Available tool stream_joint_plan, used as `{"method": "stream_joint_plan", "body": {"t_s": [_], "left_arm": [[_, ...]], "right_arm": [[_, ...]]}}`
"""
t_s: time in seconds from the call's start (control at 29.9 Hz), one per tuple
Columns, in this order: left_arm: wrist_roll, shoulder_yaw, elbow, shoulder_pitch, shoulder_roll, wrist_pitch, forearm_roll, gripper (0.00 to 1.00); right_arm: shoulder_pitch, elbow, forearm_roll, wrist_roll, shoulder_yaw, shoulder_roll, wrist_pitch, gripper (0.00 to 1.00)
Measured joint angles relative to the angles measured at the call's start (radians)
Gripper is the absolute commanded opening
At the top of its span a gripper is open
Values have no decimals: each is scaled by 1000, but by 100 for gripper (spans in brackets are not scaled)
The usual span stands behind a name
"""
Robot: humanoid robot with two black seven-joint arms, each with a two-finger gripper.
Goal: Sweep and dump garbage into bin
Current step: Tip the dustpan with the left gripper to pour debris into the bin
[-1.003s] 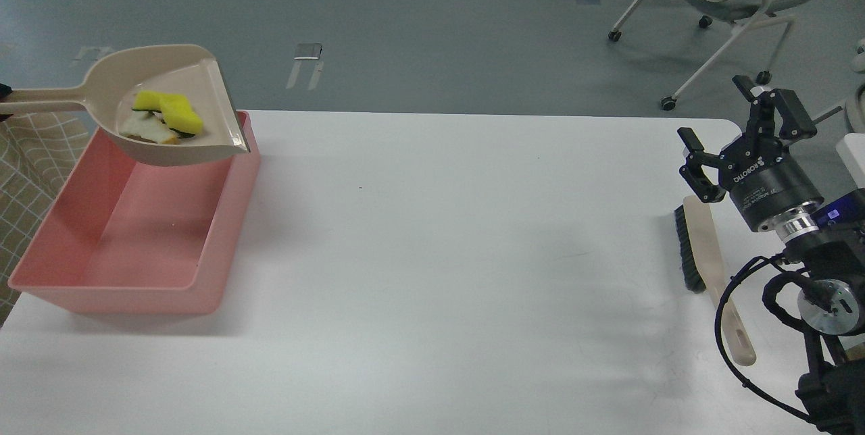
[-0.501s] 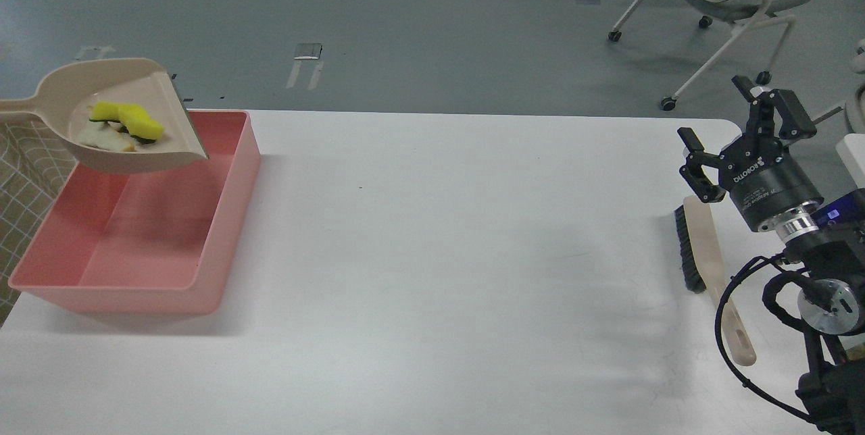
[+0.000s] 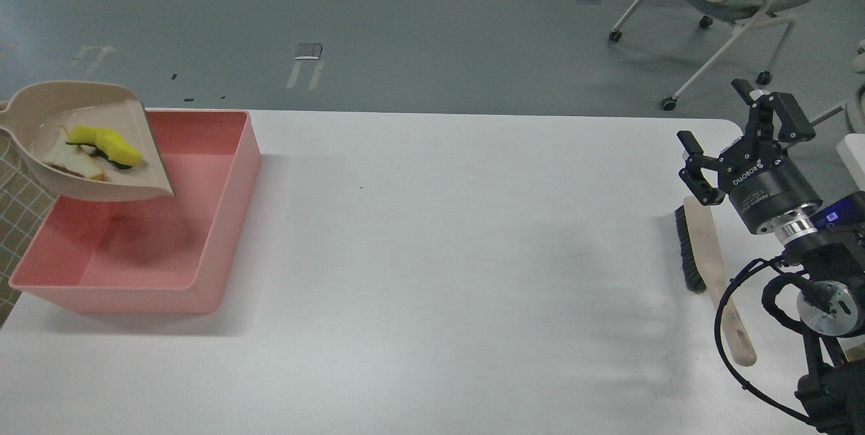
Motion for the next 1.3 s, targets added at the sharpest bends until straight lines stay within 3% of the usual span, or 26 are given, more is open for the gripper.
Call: {"method": "stream_joint_plan", "body": {"t_s": [0.64,0.94,1.1,1.3], "left_arm": [[5,-1,-80,-14,131,0,69,15],[25,-6,-182,-25,273,0,120,17],[29,-20,-184,-138,267,0,97,17],[34,-22,-215,-254,155,0,56,16]], "right_arm": [[-6,-39,1,50,1,-1,0,100],[-12,-55,1,62,2,-3,0,100],[-26,-56,20,86,2,-3,0,100],[-20,-51,39,89,31,-2,0,100]]}}
